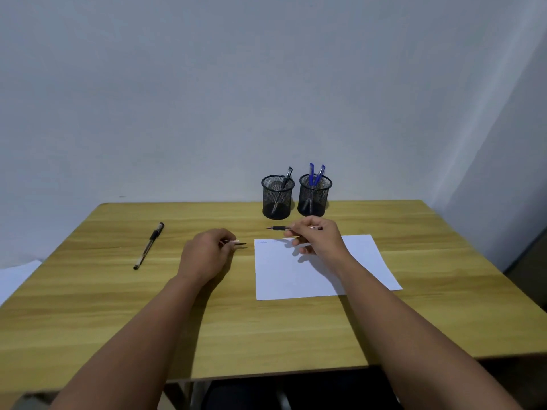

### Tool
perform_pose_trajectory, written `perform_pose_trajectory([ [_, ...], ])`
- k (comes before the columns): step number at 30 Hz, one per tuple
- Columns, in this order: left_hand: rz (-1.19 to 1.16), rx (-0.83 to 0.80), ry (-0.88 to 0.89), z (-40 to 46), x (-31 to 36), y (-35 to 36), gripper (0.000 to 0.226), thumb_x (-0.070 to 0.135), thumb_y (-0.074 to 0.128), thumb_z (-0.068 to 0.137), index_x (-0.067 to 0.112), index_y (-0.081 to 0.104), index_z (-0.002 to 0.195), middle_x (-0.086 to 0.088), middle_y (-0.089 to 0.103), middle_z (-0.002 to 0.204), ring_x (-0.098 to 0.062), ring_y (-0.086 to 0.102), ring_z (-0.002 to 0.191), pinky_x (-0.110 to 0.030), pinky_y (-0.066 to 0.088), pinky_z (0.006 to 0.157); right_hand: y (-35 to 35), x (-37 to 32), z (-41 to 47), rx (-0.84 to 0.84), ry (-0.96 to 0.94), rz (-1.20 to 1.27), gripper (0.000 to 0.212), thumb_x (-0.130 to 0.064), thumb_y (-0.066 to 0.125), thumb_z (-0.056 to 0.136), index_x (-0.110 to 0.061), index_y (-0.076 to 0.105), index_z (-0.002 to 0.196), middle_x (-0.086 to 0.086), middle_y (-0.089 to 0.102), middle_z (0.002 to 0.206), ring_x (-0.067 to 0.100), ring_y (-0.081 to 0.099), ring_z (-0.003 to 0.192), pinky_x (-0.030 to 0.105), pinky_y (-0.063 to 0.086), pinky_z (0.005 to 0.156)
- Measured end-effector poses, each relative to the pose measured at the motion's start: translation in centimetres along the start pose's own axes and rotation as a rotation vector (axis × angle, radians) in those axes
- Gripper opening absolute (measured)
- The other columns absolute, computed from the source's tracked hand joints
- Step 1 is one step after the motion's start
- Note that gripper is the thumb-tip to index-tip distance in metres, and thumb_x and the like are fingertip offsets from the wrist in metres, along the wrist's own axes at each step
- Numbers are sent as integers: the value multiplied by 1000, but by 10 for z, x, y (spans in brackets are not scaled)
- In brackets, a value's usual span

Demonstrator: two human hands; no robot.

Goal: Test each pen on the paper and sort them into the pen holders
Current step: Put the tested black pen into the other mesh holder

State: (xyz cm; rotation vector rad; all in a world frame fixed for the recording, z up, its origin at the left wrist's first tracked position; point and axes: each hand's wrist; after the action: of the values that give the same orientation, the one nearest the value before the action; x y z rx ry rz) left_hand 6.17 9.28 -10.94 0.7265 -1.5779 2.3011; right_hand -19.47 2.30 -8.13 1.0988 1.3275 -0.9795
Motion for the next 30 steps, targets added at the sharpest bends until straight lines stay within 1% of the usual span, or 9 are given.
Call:
perform_pose_trajectory([
  [6, -195, -47, -14, 5, 17, -1, 10, 27, 68, 93, 31, 75, 99, 16, 72, 91, -6, 65, 89, -36, 56, 82, 5, 0, 0, -80, -26, -13, 12, -9, 79, 94, 2, 79, 100, 18, 81, 90, 13, 70, 62, 24, 58, 56],
  [13, -224, -68, 21, 7, 28, 1, 11, 26, 68, 94, 30, 76, 100, 14, 71, 91, -8, 65, 91, -36, 56, 81, 3, 2, 1, -94, -37, -17, 10, -9, 80, 94, 0, 80, 97, 18, 81, 89, 14, 70, 62, 24, 59, 56],
  [18, -272, -115, 32, 7, 34, 3, 10, 22, 68, 95, 27, 77, 98, 10, 73, 92, -10, 67, 90, -32, 55, 78, 1, 5, 1, -107, -24, -18, 17, -9, 80, 94, 5, 79, 102, 18, 81, 90, 15, 71, 64, 24, 59, 56],
  [20, -391, -123, -5, 8, 40, 2, 11, 17, 69, 95, 24, 78, 97, 5, 75, 92, -7, 67, 84, -28, 53, 71, 0, 4, 1, -126, -10, -12, 14, -9, 78, 95, 3, 80, 102, 16, 82, 92, 13, 70, 65, 23, 59, 56],
  [22, -651, -82, -111, 10, 49, -2, 10, 12, 71, 94, 16, 78, 101, -1, 76, 91, -7, 66, 78, -20, 50, 65, -1, 3, 2, -148, 17, -14, 8, -7, 77, 95, -2, 81, 100, 13, 82, 93, 10, 68, 64, 21, 56, 55],
  [24, -853, -45, -186, 12, 57, -6, 18, 11, 72, 94, 8, 76, 111, -5, 77, 95, -12, 69, 85, -16, 52, 64, 1, 2, 2, -170, 46, 2, 7, -5, 77, 95, -4, 81, 100, 11, 82, 93, 8, 63, 62, 18, 51, 52],
  [27, -921, -9, -204, 15, 67, -2, 24, 15, 70, 96, 12, 74, 119, -5, 79, 102, -15, 74, 97, -26, 53, 80, 8, 2, 5, -174, 65, 83, 8, 0, 74, 95, -5, 80, 98, 10, 81, 89, 8, 49, 57, 16, 40, 49],
  [28, -925, -1, -213, 16, 70, 0, 24, 16, 68, 97, 13, 73, 120, -4, 79, 103, -13, 75, 97, -26, 53, 81, 10, 2, 5, -166, 54, 94, 8, 0, 74, 96, -5, 80, 96, 10, 81, 88, 8, 46, 57, 16, 38, 49],
  [30, -915, 12, -220, 18, 77, 2, 24, 17, 65, 98, 12, 72, 121, -5, 79, 104, -10, 75, 94, -20, 53, 76, 13, 2, 5, -142, 24, 100, 9, 0, 73, 96, -7, 79, 96, 9, 80, 86, 8, 43, 56, 16, 36, 48],
])
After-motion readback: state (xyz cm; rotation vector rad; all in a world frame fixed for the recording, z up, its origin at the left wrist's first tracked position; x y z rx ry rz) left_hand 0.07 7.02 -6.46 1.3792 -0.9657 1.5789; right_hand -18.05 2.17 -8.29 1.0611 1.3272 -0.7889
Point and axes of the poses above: each hand's wrist, its own z-axis towards the middle knuckle, its own y-axis out of the palm, x = y × z
